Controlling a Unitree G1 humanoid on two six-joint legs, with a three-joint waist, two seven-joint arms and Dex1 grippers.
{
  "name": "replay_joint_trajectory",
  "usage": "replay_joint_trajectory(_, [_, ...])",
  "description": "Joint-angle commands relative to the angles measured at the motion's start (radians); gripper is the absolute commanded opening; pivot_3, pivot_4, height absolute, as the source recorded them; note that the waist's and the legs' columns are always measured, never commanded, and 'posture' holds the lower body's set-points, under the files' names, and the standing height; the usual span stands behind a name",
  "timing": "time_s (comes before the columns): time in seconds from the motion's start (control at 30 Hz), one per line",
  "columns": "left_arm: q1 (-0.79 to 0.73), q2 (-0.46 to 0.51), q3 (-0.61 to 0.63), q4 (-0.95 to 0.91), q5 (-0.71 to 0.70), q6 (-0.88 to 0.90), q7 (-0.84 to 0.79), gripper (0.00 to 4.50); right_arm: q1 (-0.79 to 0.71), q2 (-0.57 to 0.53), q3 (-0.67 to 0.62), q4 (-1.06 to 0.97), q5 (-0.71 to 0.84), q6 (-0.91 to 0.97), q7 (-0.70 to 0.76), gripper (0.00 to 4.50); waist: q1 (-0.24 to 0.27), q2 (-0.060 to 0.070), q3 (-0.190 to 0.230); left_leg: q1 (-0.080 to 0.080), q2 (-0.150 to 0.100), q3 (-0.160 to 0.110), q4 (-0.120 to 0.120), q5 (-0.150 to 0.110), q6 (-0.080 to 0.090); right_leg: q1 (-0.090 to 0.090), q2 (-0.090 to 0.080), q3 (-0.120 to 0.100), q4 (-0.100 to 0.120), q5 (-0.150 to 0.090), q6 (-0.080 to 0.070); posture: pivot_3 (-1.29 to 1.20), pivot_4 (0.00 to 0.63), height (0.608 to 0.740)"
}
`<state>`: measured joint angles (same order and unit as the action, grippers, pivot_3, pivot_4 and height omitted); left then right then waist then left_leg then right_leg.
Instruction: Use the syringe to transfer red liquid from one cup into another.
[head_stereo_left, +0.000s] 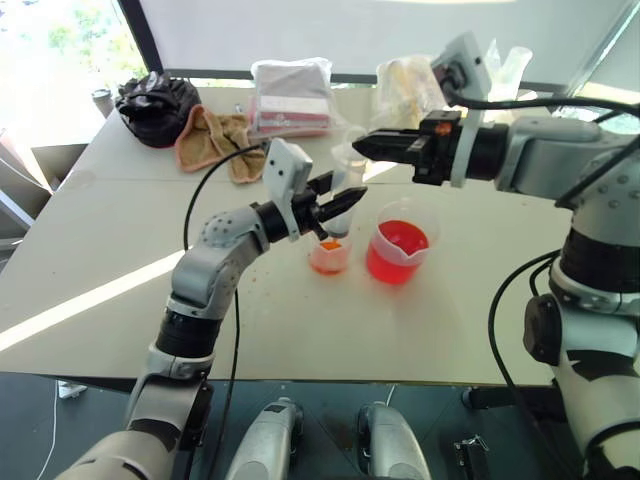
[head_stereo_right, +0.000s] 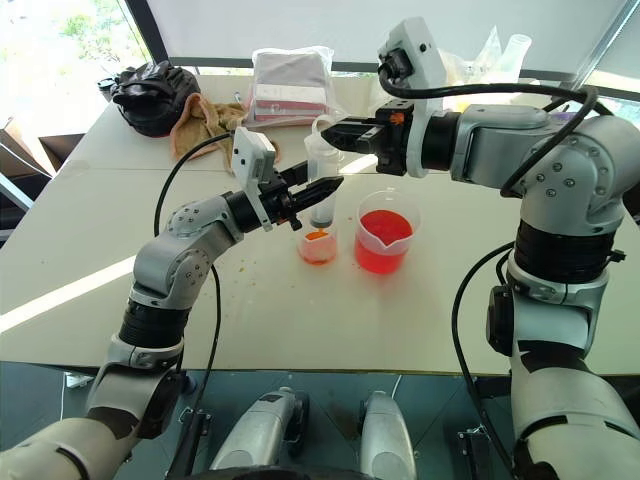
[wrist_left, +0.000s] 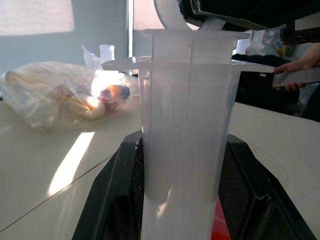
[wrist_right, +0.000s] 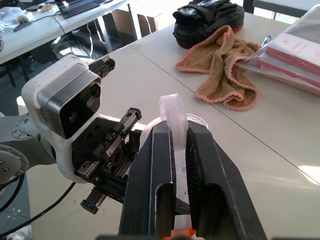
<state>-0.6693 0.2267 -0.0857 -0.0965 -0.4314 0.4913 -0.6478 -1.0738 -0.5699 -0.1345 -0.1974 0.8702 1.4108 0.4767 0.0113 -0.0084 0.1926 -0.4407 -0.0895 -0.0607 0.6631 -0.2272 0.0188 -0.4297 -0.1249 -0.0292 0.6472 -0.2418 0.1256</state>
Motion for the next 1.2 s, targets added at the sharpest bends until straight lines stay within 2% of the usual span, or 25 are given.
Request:
replay_joint_trajectory(0.03, [-0.079, -0.007, 0.066, -0.026, -0.016, -0.029, 0.04, 1.43, 0.031, 0.039, 0.086, -0.06, 0.074, 0.051, 0.077, 0.03, 0.0, 0.0, 0.0, 0.0, 0.0, 0.0, 0.0, 0.0, 0.0, 0.0, 0.0, 0.0, 0.0, 0.0, 0.0, 0.0, 0.15, 0.74])
replay_joint_trajectory(0.33, [-0.058, -0.002, 0.06, -0.047, -0.016, -0.018, 0.043, 1.43, 0.046, 0.007, 0.099, -0.1, 0.061, -0.01, 0.128, 0.03, 0.0, 0.0, 0.0, 0.0, 0.0, 0.0, 0.0, 0.0, 0.0, 0.0, 0.0, 0.0, 0.0, 0.0, 0.0, 0.0, 0.15, 0.74])
replay_joint_trajectory(0.43, [-0.054, -0.003, 0.056, -0.051, -0.014, -0.017, 0.045, 1.43, 0.043, -0.004, 0.096, -0.1, 0.058, -0.016, 0.145, 1.24, 0.0, 0.0, 0.0, 0.0, 0.0, 0.0, 0.0, 0.0, 0.0, 0.0, 0.0, 0.0, 0.0, 0.0, 0.0, 0.0, 0.15, 0.74])
replay_joint_trajectory(0.6, [-0.05, -0.001, 0.056, -0.056, -0.017, -0.012, 0.05, 1.43, 0.011, -0.039, 0.101, -0.056, 0.006, -0.021, 0.153, 3.75, -0.001, 0.0, 0.0, 0.0, 0.0, 0.0, 0.0, 0.0, 0.0, 0.0, 0.0, 0.0, 0.0, 0.0, 0.0, 0.0, 0.15, 0.74])
replay_joint_trajectory(0.83, [-0.042, 0.004, 0.06, -0.069, -0.02, -0.01, 0.063, 1.43, -0.017, -0.181, 0.081, -0.013, -0.026, -0.091, 0.26, 3.75, 0.001, 0.0, 0.0, 0.0, 0.0, 0.0, 0.0, 0.0, 0.0, 0.0, 0.0, 0.0, -0.001, 0.0, 0.0, 0.0, 0.15, 0.74])
replay_joint_trajectory(0.97, [-0.036, 0.001, 0.061, -0.079, -0.019, -0.005, 0.072, 1.43, -0.031, -0.304, 0.04, 0.035, -0.037, -0.125, 0.338, 3.75, 0.003, 0.0, 0.0, 0.0, 0.0, 0.0, 0.0, 0.0, 0.0, 0.0, 0.0, 0.0, -0.001, 0.0, 0.0, 0.0, 0.15, 0.74])
replay_joint_trajectory(1.2, [-0.036, 0.001, 0.07, -0.087, -0.036, 0.012, 0.089, 1.43, 0.116, -0.474, 0.019, -0.028, -0.027, -0.147, 0.461, 3.75, 0.002, 0.0, 0.0, -0.001, 0.0, 0.0, 0.0, -0.001, 0.001, 0.0, 0.0, 0.0, -0.003, 0.0, 0.0, 0.0, 0.15, 0.74])
